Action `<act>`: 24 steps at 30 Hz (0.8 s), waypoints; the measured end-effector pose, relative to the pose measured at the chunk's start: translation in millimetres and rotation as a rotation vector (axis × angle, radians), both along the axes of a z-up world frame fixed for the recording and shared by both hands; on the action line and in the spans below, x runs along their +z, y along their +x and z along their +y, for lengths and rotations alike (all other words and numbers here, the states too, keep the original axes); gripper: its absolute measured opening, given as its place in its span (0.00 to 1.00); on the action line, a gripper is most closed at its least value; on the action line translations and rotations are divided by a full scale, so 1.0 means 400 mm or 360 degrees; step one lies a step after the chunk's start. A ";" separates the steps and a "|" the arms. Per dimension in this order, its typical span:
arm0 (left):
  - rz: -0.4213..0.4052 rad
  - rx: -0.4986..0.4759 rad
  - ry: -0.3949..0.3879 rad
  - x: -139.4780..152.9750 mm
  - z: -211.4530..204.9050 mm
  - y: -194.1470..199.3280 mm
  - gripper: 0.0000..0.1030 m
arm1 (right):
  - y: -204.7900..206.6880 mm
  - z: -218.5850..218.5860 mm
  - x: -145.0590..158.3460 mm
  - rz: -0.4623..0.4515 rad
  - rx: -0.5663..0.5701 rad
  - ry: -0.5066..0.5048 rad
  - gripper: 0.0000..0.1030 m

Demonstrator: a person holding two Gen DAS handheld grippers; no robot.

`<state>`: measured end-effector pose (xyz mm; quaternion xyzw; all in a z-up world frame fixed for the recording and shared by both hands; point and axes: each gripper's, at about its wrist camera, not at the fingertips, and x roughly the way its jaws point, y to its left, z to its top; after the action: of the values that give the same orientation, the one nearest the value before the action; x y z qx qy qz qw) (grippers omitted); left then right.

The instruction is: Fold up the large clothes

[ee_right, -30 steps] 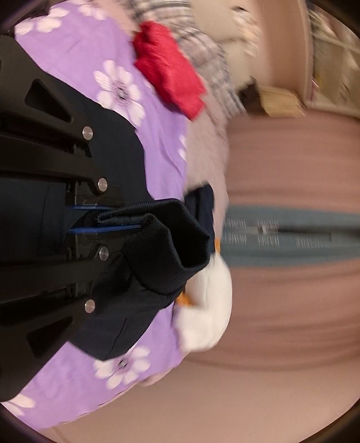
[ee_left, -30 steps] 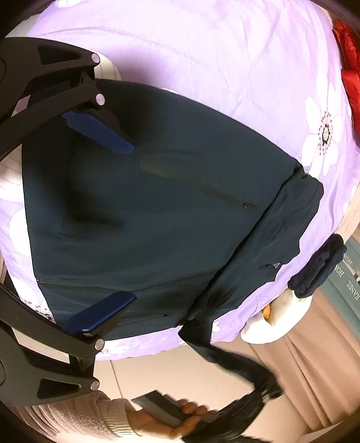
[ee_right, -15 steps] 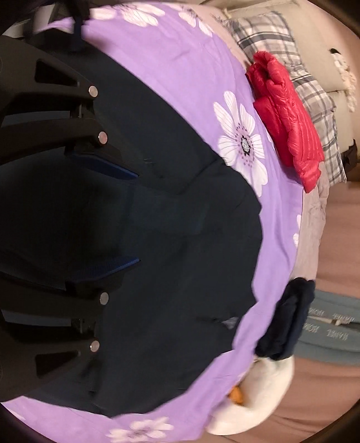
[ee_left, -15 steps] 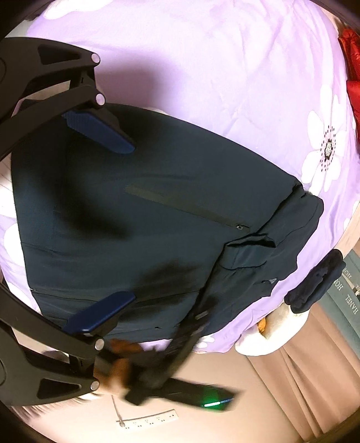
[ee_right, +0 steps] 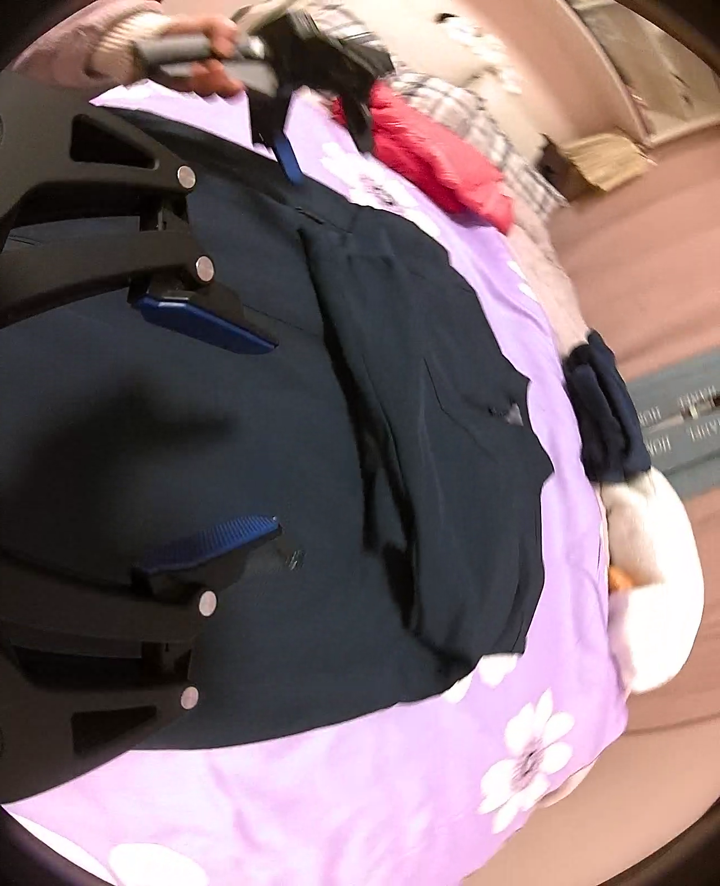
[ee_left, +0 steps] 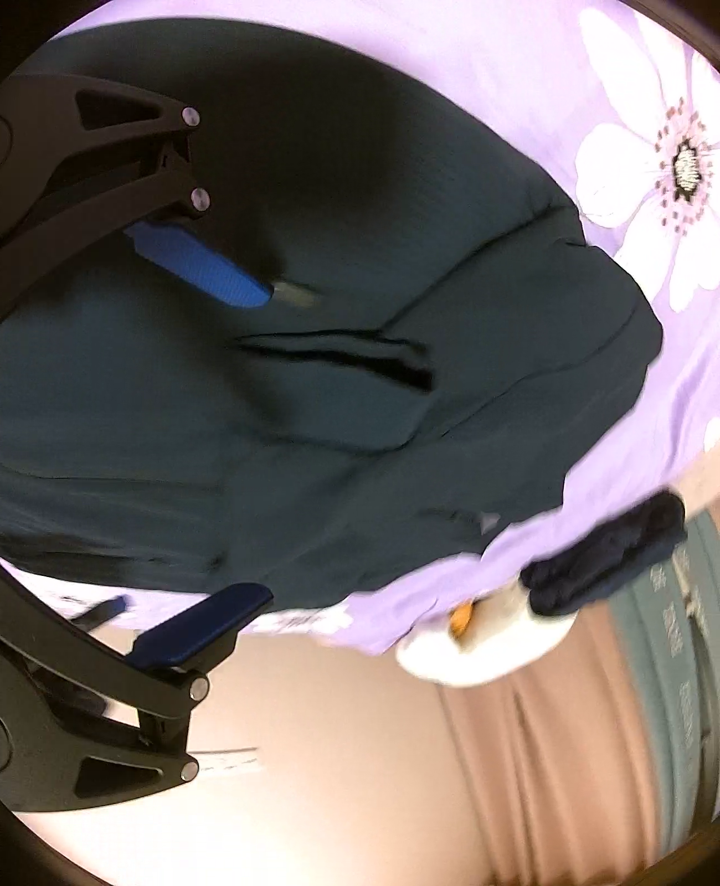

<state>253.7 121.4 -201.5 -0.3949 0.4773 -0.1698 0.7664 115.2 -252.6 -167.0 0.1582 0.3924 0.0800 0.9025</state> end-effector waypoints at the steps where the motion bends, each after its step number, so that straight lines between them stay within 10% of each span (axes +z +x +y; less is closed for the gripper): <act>1: 0.0038 0.0003 0.0006 -0.017 -0.005 0.033 0.98 | -0.002 -0.007 -0.004 0.0002 -0.0008 0.0011 0.60; 9: 0.0101 0.0037 0.0061 -0.061 -0.029 0.153 0.91 | 0.010 -0.016 -0.043 0.0018 -0.0008 0.0068 0.60; 16: -0.0044 0.0024 0.0410 -0.018 -0.071 0.161 0.15 | 0.012 -0.031 -0.060 0.0020 -0.0023 0.0080 0.60; 24: -0.0429 0.0028 0.0489 0.194 -0.096 0.234 0.13 | 0.014 -0.070 -0.050 -0.0010 -0.0086 0.0099 0.60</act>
<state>347.3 83.1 -124.0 -0.2512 0.3873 -0.1396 0.8760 120.9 -280.6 -186.9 0.1966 0.3826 0.0682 0.9002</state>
